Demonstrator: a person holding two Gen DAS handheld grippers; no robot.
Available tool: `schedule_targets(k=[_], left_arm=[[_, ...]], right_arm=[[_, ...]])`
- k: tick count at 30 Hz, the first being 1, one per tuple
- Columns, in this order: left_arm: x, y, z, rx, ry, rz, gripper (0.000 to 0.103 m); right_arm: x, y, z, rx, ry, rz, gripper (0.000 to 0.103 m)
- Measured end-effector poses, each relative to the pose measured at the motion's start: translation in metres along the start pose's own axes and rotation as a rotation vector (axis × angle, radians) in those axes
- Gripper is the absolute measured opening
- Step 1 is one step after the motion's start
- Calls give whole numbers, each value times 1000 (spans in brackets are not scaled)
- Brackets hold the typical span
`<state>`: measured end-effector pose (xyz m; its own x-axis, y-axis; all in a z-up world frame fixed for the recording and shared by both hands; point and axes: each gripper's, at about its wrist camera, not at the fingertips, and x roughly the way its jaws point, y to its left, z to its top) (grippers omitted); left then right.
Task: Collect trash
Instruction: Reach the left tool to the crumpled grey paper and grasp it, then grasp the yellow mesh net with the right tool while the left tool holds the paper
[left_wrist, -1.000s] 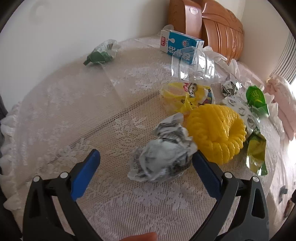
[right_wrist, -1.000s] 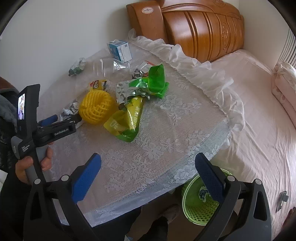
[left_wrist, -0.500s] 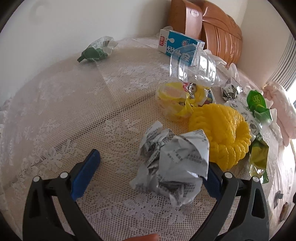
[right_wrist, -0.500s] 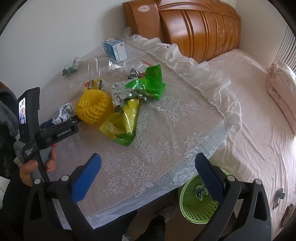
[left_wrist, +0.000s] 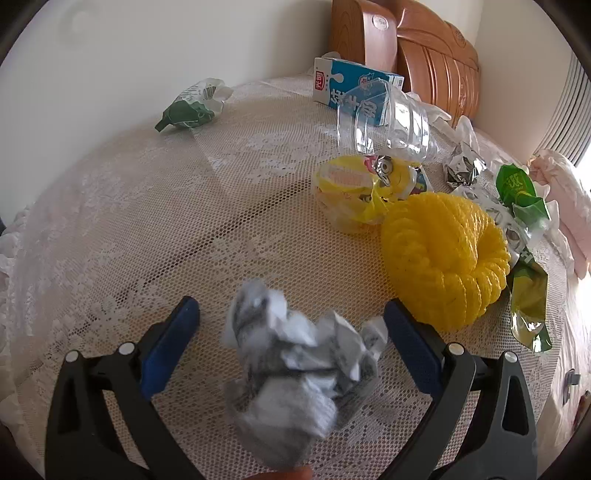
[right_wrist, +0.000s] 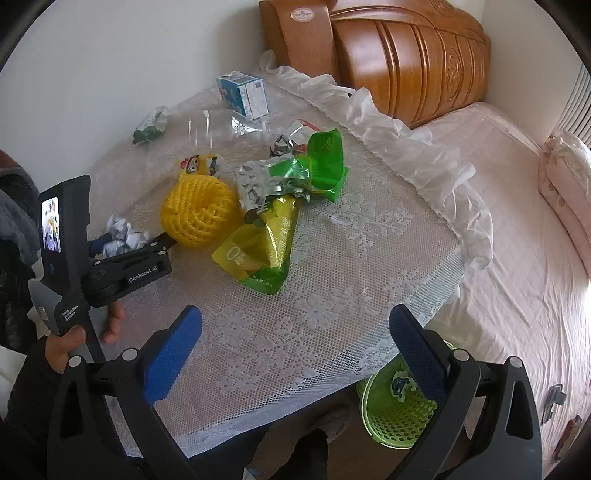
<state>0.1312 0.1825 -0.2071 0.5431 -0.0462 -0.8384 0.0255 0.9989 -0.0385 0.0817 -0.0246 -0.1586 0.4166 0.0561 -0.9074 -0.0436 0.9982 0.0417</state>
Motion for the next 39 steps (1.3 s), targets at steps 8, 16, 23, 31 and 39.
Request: schedule_targets(k=[8, 16, 23, 31, 39], left_arm=[[1, 0, 1, 1, 2, 5, 97], [-7, -5, 1, 26, -25, 14, 62], [-19, -11, -6, 49, 16, 6, 39], [-74, 19, -24, -16, 24, -10, 39], [-112, 48, -24, -58, -17, -14, 39]], right_arm=[[-3, -3, -2, 5, -7, 3, 101], [1, -7, -5, 14, -4, 5, 101], [30, -6, 5, 52, 8, 6, 101], [46, 14, 42, 70, -22, 30, 89], [69, 111, 66, -381, -41, -4, 97]])
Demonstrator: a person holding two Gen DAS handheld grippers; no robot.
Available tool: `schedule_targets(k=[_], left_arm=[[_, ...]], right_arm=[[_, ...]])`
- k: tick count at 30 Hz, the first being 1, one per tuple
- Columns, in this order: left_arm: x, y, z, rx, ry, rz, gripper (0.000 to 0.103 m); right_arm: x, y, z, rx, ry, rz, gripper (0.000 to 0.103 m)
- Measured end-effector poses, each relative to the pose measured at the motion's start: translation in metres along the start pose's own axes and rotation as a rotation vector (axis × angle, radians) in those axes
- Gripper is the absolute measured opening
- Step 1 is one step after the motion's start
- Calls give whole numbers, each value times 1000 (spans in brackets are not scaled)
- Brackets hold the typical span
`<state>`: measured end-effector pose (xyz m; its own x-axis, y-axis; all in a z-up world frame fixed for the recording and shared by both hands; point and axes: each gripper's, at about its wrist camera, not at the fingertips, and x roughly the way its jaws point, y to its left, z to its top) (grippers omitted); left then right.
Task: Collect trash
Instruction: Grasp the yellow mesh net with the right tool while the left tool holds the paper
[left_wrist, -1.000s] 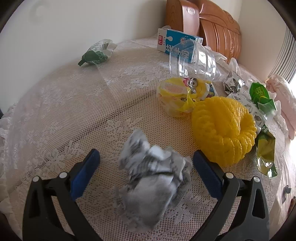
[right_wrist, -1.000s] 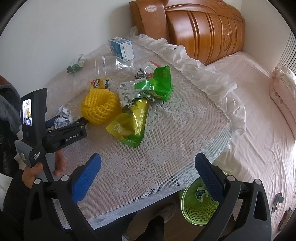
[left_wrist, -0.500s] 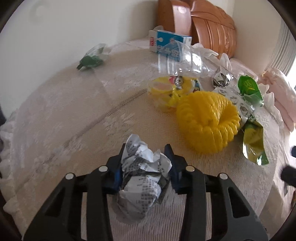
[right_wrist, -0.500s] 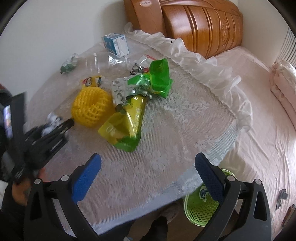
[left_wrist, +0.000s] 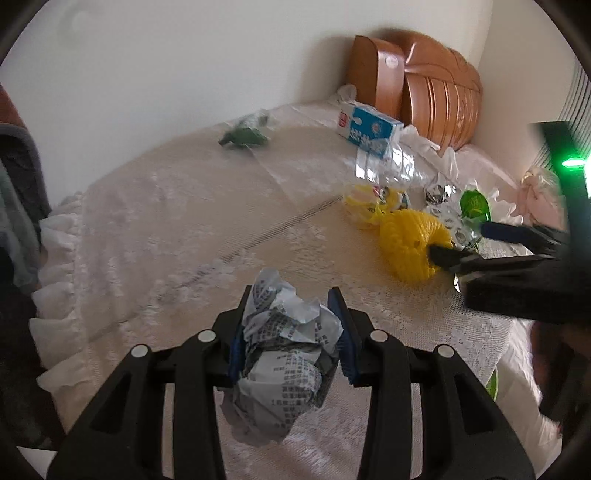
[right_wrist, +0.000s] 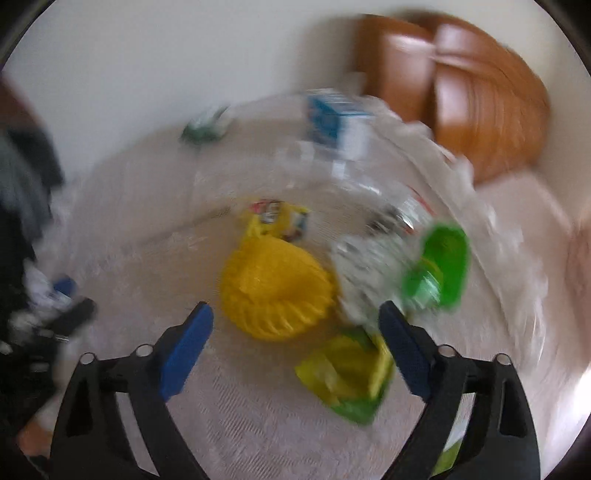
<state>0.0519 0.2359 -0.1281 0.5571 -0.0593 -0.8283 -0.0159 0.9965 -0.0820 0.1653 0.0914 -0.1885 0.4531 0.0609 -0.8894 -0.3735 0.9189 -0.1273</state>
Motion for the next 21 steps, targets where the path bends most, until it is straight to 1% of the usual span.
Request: schedule_targets(k=[4, 5, 6, 7, 8, 9, 10, 11, 14, 17, 21], left_arm=[[-7, 13, -3, -26, -7, -3, 39], [-7, 15, -3, -31, -6, -1, 39], [-8, 18, -4, -37, -5, 1, 39], [-8, 19, -5, -39, -4, 1, 39], [-9, 22, -5, -44, -4, 3, 39], [-9, 23, -5, -48, -6, 6, 39], [-10, 24, -4, -51, -8, 6, 39], [-10, 25, -3, -52, -9, 5, 39], [-13, 24, -1, -53, -15, 10, 39], [-19, 18, 4, -38, -27, 12, 39], [-30, -3, 11, -1, -47, -4, 39]], right_arm=[[31, 22, 11, -173, 61, -71, 97], [33, 24, 11, -188, 61, -83, 95], [35, 25, 11, -193, 63, -88, 90], [37, 25, 14, -184, 77, -72, 72], [38, 23, 15, -172, 86, -57, 58], [37, 23, 15, -155, 89, -42, 56], [35, 21, 16, -138, 84, -23, 46], [33, 20, 16, -129, 85, -7, 40], [18, 18, 17, -109, 58, 22, 36], [-7, 20, 17, -87, 6, 35, 36], [-48, -2, 11, -7, -74, 76, 36]])
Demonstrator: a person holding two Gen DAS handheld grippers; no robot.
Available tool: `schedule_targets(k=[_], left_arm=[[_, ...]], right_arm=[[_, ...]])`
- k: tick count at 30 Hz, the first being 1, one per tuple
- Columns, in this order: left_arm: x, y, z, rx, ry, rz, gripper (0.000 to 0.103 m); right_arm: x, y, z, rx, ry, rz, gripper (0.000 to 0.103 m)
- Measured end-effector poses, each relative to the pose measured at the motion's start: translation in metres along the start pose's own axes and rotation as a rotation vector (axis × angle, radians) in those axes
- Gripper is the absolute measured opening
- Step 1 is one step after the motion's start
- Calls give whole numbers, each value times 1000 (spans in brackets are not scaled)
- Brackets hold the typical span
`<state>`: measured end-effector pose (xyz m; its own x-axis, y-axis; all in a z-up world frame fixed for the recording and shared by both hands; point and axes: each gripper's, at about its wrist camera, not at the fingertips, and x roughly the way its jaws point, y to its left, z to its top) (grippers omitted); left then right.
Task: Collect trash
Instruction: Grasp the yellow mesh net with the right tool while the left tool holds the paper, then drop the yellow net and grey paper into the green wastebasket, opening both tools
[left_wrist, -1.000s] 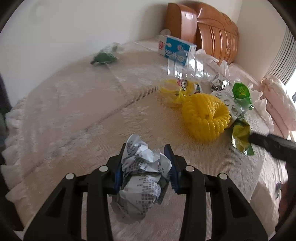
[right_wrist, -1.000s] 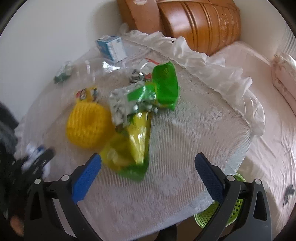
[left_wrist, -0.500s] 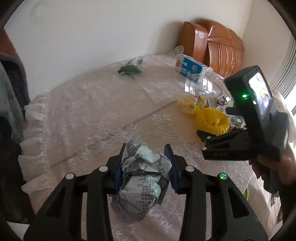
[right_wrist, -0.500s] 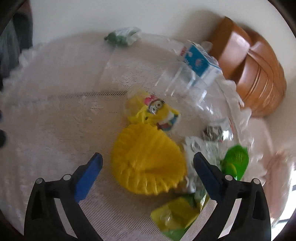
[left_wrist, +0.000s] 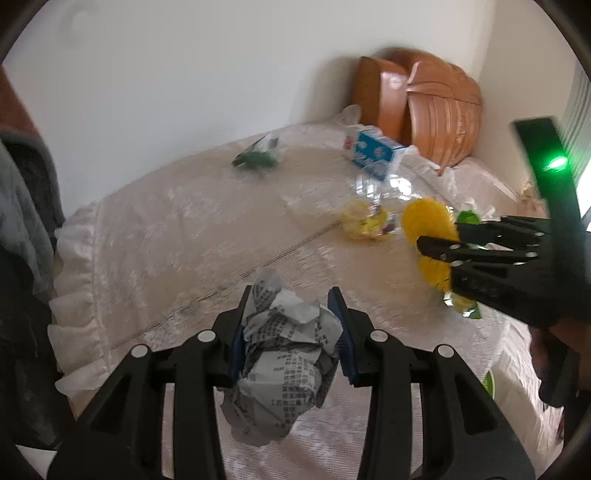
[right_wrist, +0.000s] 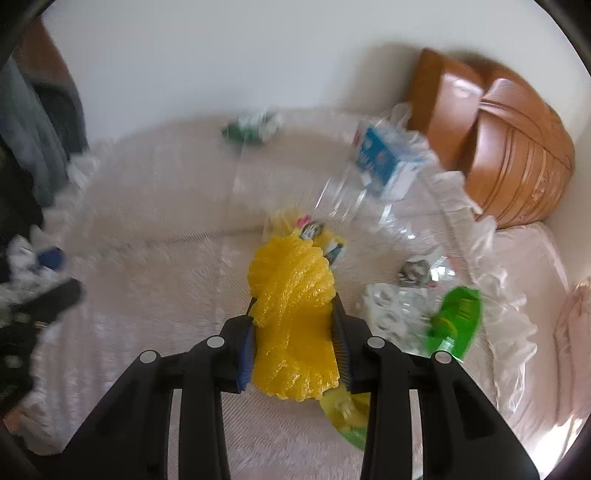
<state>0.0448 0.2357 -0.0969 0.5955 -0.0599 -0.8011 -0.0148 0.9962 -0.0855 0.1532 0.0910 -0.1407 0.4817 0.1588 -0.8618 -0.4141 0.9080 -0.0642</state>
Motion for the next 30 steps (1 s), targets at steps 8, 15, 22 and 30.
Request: schedule_targets(k=[8, 15, 22, 30], left_arm=[[-22, -90, 5, 132, -29, -111, 39], [-28, -201, -16, 306, 18, -277, 40], [-19, -333, -68, 560, 143, -451, 40], [-12, -424, -117, 737, 234, -531, 51]], right_arm=[[-97, -88, -80, 245, -111, 12, 36], [-149, -174, -196, 502, -90, -122, 37], [-197, -227, -284, 689, -106, -245, 38], [-223, -262, -348, 792, -113, -302, 40]])
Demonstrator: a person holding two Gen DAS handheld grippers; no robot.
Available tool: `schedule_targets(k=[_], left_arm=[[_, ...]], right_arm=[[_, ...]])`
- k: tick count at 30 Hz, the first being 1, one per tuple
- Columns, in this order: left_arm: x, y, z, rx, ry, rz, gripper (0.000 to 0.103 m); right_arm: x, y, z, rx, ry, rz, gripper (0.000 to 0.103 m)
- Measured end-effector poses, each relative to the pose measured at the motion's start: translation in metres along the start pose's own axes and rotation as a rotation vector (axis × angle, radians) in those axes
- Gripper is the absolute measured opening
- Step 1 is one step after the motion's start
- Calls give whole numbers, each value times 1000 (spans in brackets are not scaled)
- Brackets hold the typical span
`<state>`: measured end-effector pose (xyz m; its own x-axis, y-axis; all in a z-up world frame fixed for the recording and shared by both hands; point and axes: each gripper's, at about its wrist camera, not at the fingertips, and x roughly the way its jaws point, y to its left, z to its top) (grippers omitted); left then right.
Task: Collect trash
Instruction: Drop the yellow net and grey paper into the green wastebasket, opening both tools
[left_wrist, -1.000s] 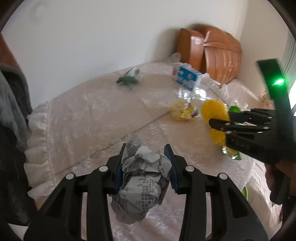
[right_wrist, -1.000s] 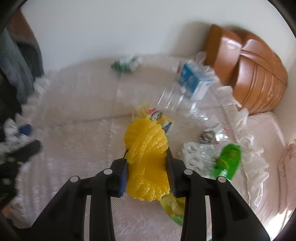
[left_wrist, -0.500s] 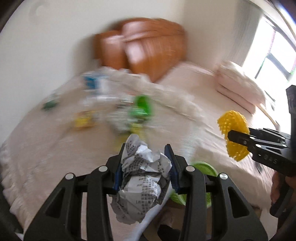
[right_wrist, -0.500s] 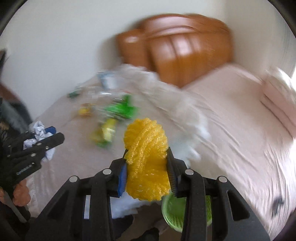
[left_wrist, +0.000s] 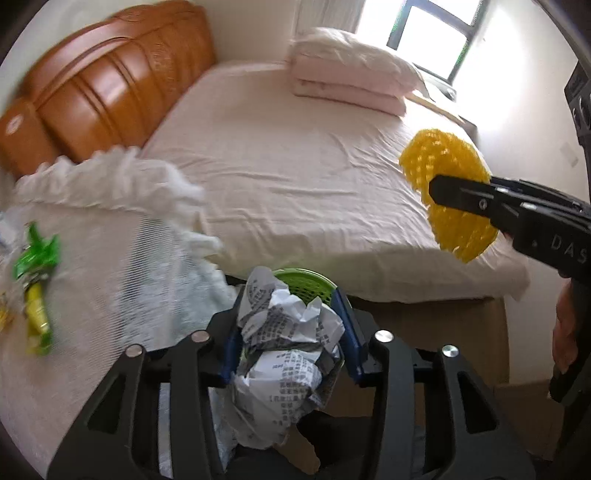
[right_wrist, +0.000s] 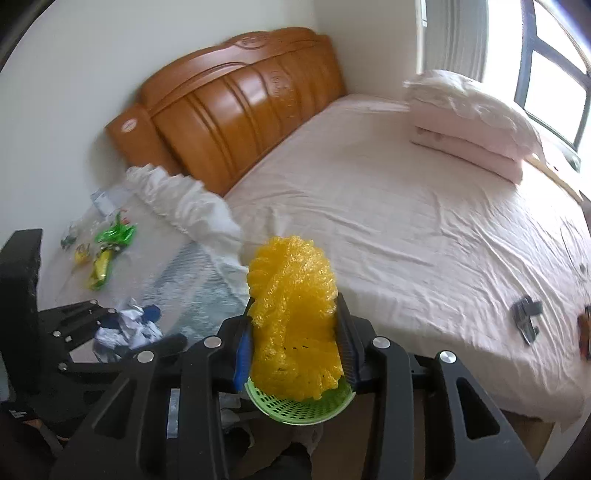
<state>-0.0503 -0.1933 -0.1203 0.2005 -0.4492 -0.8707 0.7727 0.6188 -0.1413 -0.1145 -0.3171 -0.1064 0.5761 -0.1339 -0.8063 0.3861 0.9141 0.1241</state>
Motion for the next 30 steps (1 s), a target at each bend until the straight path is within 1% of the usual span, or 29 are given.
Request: schedule_targets(k=[1, 3, 5, 6, 12, 15, 18, 21, 24, 26, 28, 30], left_arm=[[5, -5, 2, 8, 10, -7, 57], [12, -12, 3, 13, 18, -8, 87], [12, -18, 5, 14, -9, 11, 95], [8, -21, 6, 14, -33, 24, 95], [-6, -15, 10, -27, -98, 64, 95], [-19, -6, 9, -52, -128, 86, 95], [-32, 7, 7, -81, -151, 128, 95], [-45, 22, 3, -126, -164, 149, 95], [-56, 39, -3, -180, -175, 160, 95], [-61, 49, -6, -206, -179, 172, 95], [-65, 60, -10, -230, -182, 192, 95], [-71, 70, -16, -249, -185, 207, 95]], right_arm=[[0, -7, -1, 10, 3, 0, 40], [2, -21, -5, 30, 13, 5, 41], [2, -30, -6, 34, 19, 5, 41], [3, -33, -6, 34, 21, 5, 41], [13, -42, -5, 26, 41, 20, 43], [20, -39, -3, 17, 52, 27, 43], [30, -32, -3, -5, 72, 33, 44], [47, -18, -7, -35, 109, 45, 45], [71, -1, -18, -67, 167, 53, 58], [87, 10, -28, -82, 203, 41, 83], [103, 20, -37, -84, 238, 15, 96], [116, 27, -42, -81, 282, 5, 97]])
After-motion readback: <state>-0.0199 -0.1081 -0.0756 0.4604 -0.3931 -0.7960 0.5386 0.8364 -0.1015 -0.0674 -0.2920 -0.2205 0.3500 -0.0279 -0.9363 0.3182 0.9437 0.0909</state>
